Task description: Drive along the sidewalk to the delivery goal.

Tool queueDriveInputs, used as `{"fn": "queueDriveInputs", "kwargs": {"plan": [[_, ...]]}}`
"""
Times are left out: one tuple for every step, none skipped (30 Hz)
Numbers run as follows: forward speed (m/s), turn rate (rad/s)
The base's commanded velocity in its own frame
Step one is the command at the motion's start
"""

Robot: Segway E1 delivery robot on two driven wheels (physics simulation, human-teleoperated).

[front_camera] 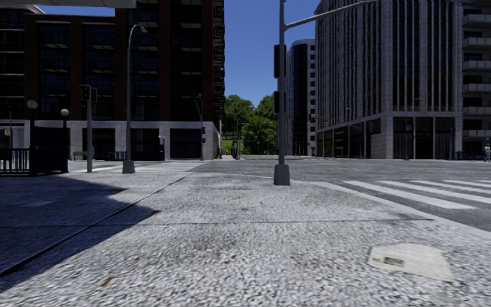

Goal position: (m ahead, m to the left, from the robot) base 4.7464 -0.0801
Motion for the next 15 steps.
{"fn": "queueDriveInputs", "kwargs": {"plan": [[2.0,0.0],[2.0,0.0],[2.0,0.0],[2.0,0.0],[2.0,0.0],[2.0,0.0],[2.0,0.0],[2.0,0.0],[2.0,0.0],[2.0,0.0],[2.0,0.0],[2.0,0.0],[2.0,0.0],[2.0,0.0],[2.0,0.0]]}}
